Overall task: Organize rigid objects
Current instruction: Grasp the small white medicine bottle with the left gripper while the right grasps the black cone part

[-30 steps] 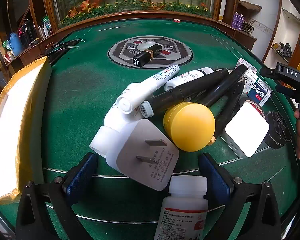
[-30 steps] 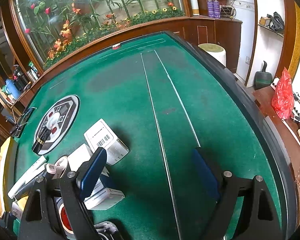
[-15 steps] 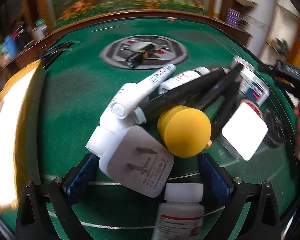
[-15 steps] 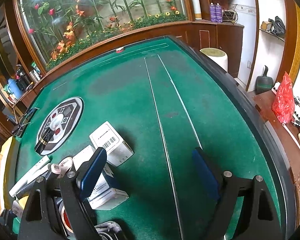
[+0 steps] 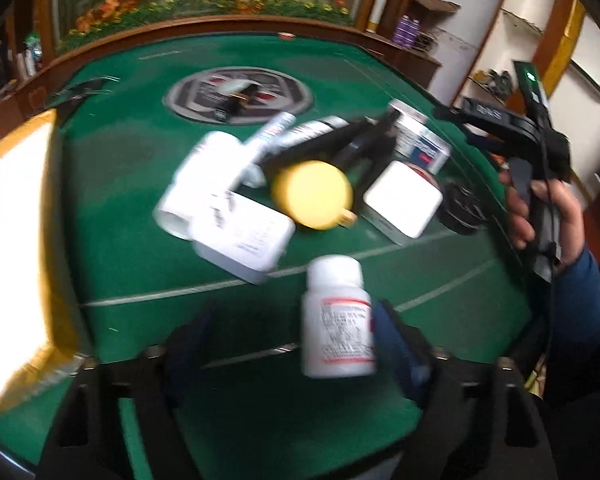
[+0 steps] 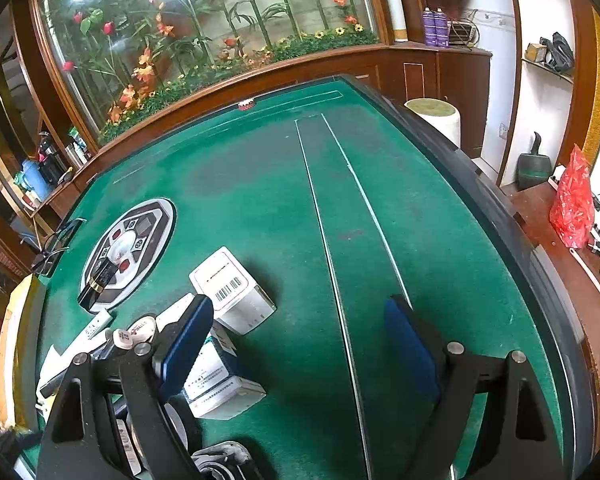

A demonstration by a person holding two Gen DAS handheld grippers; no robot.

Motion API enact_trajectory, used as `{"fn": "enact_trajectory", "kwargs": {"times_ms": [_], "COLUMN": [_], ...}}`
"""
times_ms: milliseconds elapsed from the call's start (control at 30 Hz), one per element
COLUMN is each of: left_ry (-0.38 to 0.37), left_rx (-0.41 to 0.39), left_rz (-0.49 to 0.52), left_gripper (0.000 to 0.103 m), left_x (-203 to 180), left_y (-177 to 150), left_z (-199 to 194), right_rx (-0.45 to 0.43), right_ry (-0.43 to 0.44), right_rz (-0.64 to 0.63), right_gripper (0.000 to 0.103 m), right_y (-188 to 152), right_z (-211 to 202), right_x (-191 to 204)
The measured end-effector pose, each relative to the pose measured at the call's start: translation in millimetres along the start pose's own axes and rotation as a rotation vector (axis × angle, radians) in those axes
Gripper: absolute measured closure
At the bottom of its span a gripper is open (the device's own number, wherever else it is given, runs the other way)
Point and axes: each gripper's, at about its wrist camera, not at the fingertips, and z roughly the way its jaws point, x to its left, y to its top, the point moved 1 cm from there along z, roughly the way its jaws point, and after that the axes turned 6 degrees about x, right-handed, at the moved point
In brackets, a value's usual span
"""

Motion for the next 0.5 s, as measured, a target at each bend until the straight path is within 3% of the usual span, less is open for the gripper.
{"fn": "enact_trajectory", "kwargs": {"times_ms": [100,167,267,367,500], "left_ry": [0.026,0.024,0.078,0.062,0.056], "left_rx": [0.006,0.027,0.015,0.019,0.003], "left_rz": [0.031,0.038,0.080,0.106,0.114], "left_gripper": [0.034,0.055,0.066,0.065,0.066], "left_x": [-10.6,-13.2,-22.5,-27.1,-25.4], "left_y": [2.9,2.4,3.2,0.6,-1.6], "left_z": [7.3,12.9,15.6,15.1,14.3], "right_rx": [-0.005,-0.011,-0.020,-0.029,0.008], "right_ry": [0.002,0.003,0.006,0.032,0.094], "right_rz": [0.002,0.003,-0.002,-0.026,-0.179], "right_gripper": [0.017,0.017,0.017,0.017,0.017], "right_y": [1.1,0.8,1.2,0.3,-22.1], "right_z": [-0.9,-2.5,-5.1,-11.4,-38.0], "right_x": [0.0,-0.8,0.0,3.4,19.3]}}
